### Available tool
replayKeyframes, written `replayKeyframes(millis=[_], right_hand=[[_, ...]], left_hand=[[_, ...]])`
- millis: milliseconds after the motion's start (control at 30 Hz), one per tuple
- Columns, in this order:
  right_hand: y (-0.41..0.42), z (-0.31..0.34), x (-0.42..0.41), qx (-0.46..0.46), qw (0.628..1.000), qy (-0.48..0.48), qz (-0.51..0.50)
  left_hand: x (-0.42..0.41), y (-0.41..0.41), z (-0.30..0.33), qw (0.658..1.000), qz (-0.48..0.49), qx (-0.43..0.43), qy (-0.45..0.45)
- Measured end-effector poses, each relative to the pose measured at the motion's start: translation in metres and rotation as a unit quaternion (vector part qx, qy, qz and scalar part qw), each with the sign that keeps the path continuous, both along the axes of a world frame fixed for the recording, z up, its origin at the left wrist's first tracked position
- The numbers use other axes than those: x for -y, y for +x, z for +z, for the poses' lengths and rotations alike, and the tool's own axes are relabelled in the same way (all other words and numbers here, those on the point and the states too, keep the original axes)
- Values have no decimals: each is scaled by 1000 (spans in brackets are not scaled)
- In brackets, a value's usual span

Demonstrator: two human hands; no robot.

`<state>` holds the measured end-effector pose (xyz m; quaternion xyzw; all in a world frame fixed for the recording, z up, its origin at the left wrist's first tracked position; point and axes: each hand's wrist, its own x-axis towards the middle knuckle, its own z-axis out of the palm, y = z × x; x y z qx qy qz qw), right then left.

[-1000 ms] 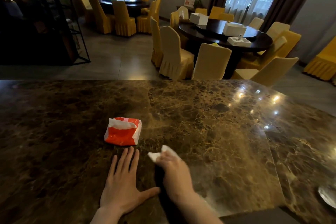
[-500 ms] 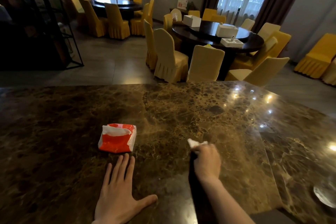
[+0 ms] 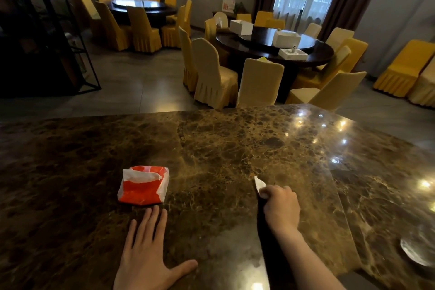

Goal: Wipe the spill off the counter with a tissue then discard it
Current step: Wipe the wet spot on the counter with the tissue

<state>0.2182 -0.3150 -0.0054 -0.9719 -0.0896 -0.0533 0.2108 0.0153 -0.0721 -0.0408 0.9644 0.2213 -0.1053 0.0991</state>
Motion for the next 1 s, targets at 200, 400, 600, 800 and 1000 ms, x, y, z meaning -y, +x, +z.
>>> replayKeyframes(millis=[200, 400, 600, 800, 1000], right_hand=[[-69, -2, -69, -29, 978, 37, 202], [-96, -5, -91, -68, 926, -13, 372], [-28, -1, -13, -20, 986, -12, 162], [-40, -6, -25, 24, 994, -14, 106], [-75, -8, -53, 9, 951, -30, 306]], left_hand=[[0, -2, 1, 1000, 1, 20, -15], [-1, -4, 4, 1000, 1, 24, -9], [2, -5, 6, 999, 2, 29, -17], [4, -4, 8, 1000, 0, 11, -3], [3, -1, 7, 1000, -2, -3, -2]])
